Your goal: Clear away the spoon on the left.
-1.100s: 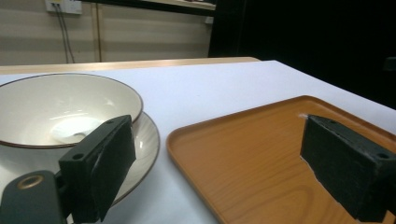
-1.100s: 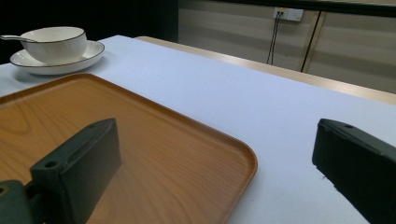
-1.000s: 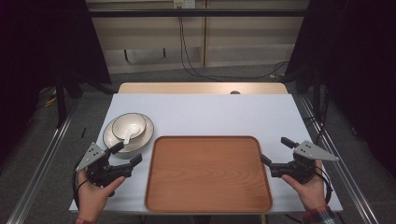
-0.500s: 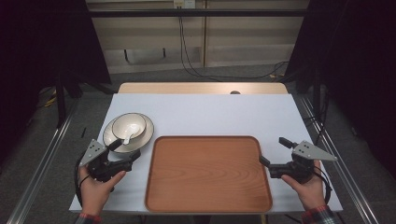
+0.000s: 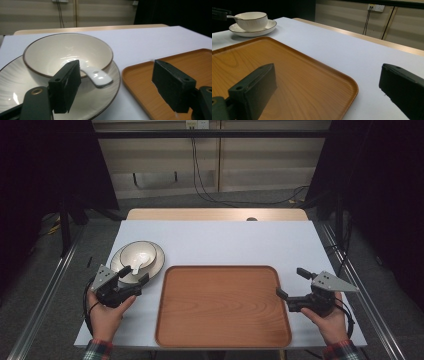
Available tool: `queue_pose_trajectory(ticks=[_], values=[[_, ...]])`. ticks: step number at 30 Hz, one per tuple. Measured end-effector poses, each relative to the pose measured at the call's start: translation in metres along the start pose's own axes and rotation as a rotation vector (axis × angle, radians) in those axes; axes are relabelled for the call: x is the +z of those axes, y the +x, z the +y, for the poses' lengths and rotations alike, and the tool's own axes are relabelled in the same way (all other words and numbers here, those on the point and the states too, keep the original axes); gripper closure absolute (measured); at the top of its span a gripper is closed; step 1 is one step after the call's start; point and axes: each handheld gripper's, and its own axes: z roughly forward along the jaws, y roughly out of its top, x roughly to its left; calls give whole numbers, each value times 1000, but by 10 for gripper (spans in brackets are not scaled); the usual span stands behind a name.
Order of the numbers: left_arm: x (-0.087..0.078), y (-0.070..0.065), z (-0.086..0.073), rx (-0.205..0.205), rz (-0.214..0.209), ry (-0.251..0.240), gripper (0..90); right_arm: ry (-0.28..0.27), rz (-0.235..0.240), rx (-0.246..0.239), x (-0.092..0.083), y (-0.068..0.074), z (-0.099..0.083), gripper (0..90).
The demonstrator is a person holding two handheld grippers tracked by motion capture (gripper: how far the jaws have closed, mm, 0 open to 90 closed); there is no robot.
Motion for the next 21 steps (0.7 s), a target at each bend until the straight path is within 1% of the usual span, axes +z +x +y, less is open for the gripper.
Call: queue_pose_trajectory(ticks=[4, 5, 6, 7, 10, 13, 14, 16, 17, 21], values=[[0, 3, 0, 6, 32, 1, 304, -3, 4, -4, 0, 0, 0, 11], [0, 3, 0, 6, 32, 1, 321, -4, 6, -3, 0, 0, 0, 11], [0, 5, 0, 0, 38, -2, 338, -3, 7, -2, 0, 0, 0, 11], [0, 6, 0, 5, 45, 2, 352, -4, 8, -5, 0, 0, 0, 11], [0, 7, -1, 0, 61, 5, 398, -5, 9, -7, 0, 0, 0, 11], [0, 8, -1, -4, 60, 5, 449, -5, 6, -8, 0, 0, 0, 11], [0, 8, -1, 5, 64, 13, 462, -6, 7, -5, 0, 1, 0, 11], [0, 8, -1, 7, 60, 18, 488, -6, 7, -5, 0, 1, 0, 11], [0, 7, -1, 10, 65, 25, 499, -6, 7, -5, 0, 1, 0, 11], [0, 7, -2, 0, 65, 28, 534, -7, 8, -1, 0, 1, 0, 11]])
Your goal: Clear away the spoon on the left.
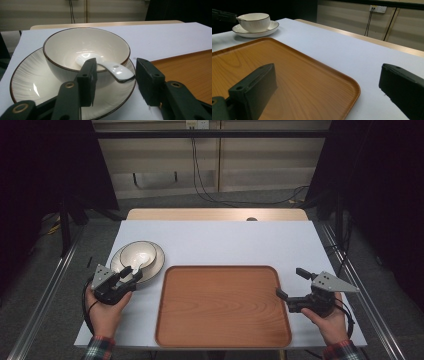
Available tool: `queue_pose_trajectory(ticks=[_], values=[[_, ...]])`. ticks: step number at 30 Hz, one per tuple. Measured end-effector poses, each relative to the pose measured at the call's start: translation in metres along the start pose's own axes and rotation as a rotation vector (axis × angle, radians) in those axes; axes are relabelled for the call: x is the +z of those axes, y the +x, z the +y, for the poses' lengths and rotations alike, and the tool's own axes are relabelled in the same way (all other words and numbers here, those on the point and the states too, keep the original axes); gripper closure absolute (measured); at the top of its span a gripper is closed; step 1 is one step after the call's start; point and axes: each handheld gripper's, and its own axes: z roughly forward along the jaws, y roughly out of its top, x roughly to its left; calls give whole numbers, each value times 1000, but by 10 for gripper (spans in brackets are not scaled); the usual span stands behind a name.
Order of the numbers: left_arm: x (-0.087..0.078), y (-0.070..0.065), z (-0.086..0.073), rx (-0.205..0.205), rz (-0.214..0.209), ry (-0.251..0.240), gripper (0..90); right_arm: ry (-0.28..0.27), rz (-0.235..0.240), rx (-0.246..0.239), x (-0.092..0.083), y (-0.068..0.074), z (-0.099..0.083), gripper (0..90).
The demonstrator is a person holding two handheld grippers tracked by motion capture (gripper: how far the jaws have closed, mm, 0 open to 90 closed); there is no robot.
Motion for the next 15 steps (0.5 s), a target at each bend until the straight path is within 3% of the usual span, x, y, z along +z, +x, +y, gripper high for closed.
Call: queue_pose_trajectory(ticks=[15], values=[[1, 1, -1, -39, -11, -5, 644, -4, 4, -3, 0, -1, 0, 11]])
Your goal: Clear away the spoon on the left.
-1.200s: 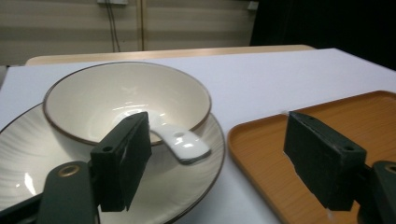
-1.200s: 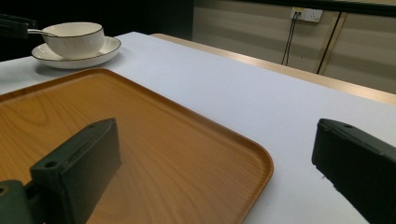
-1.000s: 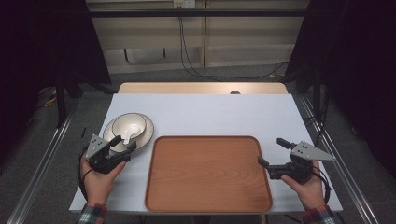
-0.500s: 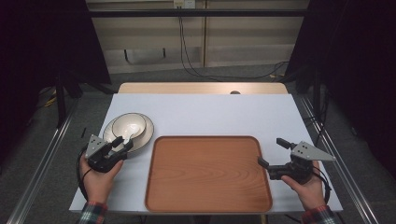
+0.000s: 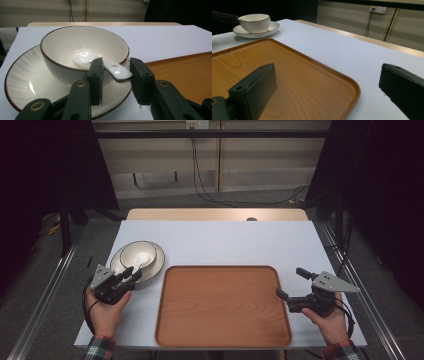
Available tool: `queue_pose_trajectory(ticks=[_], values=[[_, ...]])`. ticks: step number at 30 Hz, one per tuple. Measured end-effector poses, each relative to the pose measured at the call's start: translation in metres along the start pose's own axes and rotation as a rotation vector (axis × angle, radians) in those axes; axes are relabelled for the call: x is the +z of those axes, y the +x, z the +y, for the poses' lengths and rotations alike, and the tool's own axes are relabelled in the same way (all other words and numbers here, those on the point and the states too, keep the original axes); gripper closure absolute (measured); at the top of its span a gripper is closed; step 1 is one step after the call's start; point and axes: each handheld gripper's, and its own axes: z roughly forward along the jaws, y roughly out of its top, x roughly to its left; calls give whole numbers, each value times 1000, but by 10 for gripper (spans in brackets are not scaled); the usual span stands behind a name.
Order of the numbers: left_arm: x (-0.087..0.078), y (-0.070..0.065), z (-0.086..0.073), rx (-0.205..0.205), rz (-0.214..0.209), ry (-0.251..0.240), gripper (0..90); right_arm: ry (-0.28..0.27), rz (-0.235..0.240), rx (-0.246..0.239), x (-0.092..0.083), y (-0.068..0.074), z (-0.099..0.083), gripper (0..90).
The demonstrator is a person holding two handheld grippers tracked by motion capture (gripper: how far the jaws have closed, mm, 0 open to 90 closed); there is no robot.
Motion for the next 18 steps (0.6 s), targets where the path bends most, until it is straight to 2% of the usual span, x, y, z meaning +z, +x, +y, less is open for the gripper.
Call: queue_pose_trajectory(ticks=[3, 6, 12, 16, 18], values=[[-1, 2, 1, -4, 5, -7, 661, 0, 3, 0, 0, 0, 0, 11], [-1, 2, 2, -17, 9, -14, 737, 0, 2, 0, 0, 0, 0, 11], [0, 3, 3, -32, 6, -19, 787, -2, 4, -2, 0, 0, 0, 11], [1, 2, 4, -25, -4, -19, 824, -3, 9, -8, -1, 0, 0, 11], [1, 1, 5, -34, 5, -24, 827, -1, 7, -4, -1, 0, 0, 10]])
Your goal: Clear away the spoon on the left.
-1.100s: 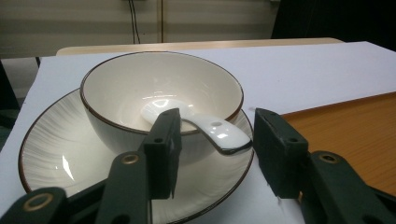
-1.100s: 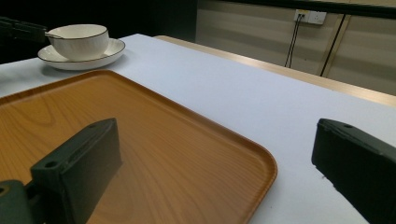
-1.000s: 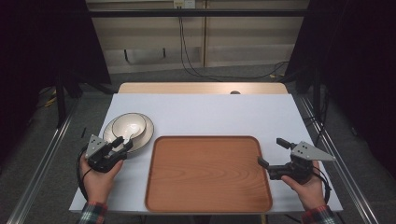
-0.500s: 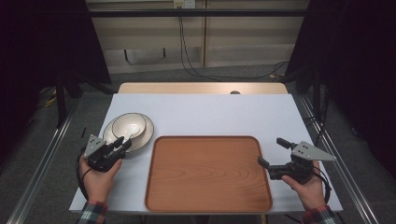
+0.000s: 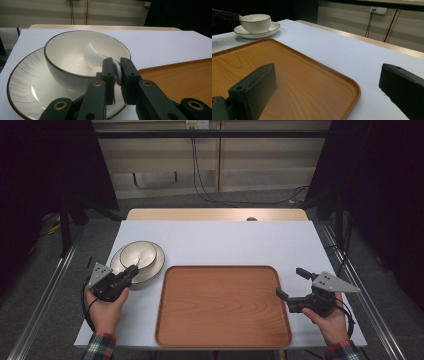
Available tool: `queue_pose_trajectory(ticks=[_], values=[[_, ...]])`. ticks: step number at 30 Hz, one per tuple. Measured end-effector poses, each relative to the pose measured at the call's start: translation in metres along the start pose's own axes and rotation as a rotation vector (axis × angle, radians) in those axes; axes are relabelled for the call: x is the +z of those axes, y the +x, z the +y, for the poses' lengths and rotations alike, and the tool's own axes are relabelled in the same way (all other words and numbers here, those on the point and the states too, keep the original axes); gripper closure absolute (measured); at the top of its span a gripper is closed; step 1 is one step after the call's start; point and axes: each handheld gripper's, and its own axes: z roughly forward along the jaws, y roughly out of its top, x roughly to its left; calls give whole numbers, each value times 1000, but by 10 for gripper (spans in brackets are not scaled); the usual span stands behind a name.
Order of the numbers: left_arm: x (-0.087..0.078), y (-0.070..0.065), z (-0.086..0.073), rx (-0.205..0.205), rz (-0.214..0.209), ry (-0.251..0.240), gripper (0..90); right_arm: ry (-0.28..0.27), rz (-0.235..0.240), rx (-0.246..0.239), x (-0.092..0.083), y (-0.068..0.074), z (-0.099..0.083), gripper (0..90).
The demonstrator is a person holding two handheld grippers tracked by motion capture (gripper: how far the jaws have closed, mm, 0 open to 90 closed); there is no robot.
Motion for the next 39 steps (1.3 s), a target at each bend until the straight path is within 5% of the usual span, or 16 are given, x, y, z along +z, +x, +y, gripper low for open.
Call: queue_pose_trajectory(ticks=[16, 19, 39], values=[[-1, 10, 20, -25, 2, -40, 848, -17, 10, 2, 1, -1, 0, 10], [2, 14, 24, -53, 5, -64, 849, -21, 4, 13, 1, -2, 1, 11], [25, 18, 43, -81, 15, -139, 850, -24, 11, 15, 1, -2, 1, 10]])
